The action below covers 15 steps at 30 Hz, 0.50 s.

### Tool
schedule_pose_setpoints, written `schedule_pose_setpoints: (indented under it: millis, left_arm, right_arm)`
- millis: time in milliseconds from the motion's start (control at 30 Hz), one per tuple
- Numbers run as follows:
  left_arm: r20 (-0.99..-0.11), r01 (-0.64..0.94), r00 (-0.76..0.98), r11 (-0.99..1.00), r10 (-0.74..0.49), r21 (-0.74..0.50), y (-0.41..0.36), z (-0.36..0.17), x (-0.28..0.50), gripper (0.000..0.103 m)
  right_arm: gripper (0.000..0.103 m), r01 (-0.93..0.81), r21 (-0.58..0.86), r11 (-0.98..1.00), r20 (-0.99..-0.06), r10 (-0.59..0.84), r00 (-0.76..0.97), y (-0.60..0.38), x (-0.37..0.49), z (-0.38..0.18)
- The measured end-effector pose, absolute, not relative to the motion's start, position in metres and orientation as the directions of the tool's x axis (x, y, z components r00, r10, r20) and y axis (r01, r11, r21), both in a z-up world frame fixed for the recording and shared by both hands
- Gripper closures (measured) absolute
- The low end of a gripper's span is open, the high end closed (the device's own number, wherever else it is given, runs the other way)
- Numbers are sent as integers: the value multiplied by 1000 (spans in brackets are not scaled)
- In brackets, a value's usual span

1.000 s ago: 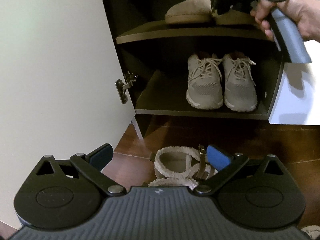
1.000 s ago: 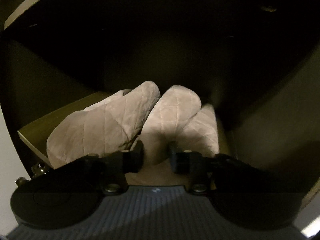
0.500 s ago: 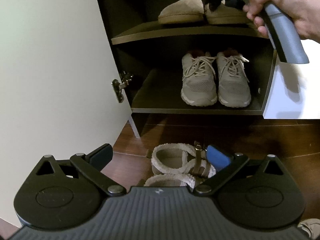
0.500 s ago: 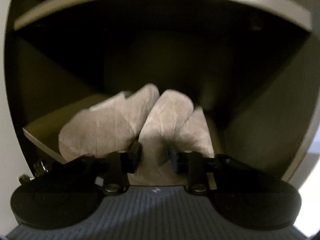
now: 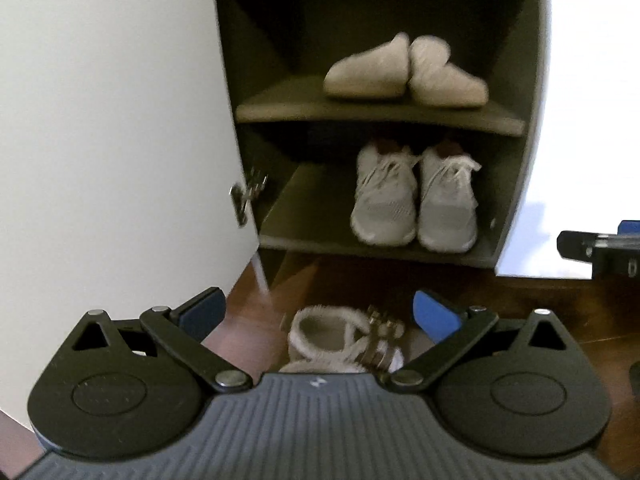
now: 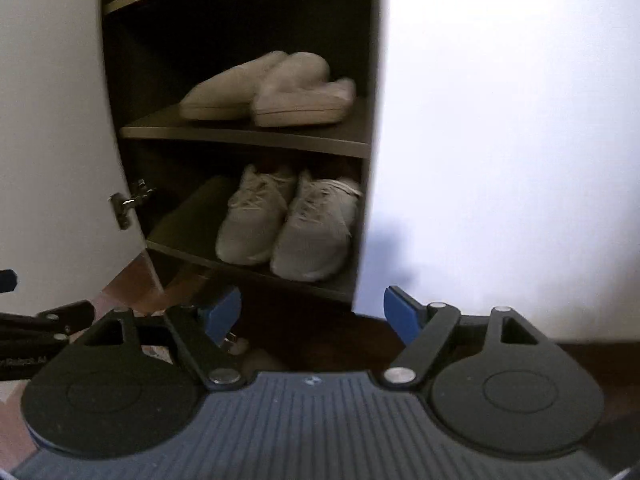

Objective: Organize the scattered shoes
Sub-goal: 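Back the right tool out of the cabinet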

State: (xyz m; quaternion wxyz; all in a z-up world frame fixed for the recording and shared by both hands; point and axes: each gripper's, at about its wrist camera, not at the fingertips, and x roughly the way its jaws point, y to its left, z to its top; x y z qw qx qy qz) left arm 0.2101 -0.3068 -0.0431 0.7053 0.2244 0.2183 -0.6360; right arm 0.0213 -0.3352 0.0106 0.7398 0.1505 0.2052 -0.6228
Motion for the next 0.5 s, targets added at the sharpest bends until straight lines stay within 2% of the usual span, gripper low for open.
schedule_pose_setpoints:
  millis: [100,167,333,500]
  left_arm:
    - [-570,996,85,74,-817,43,-297,-27,204,1]
    - [-566,997,82,72,-820,40,-294,-21,203,1]
    - [-578,997,79,77,-812,27,-281,-6,207,1]
    - [-566,995,100,92,-819,43,-275,5,206,1]
  right_arm:
    - [18,987,-24,157,-430,-893,132,-312,16,36]
    - [16,989,-26,146,-392,-911,125,-301,16,50]
    - [14,985,-35,168,-399,-906,140,-292,19,58]
    - [10,983,-21,180,-356,-920,161,-281,13,76]
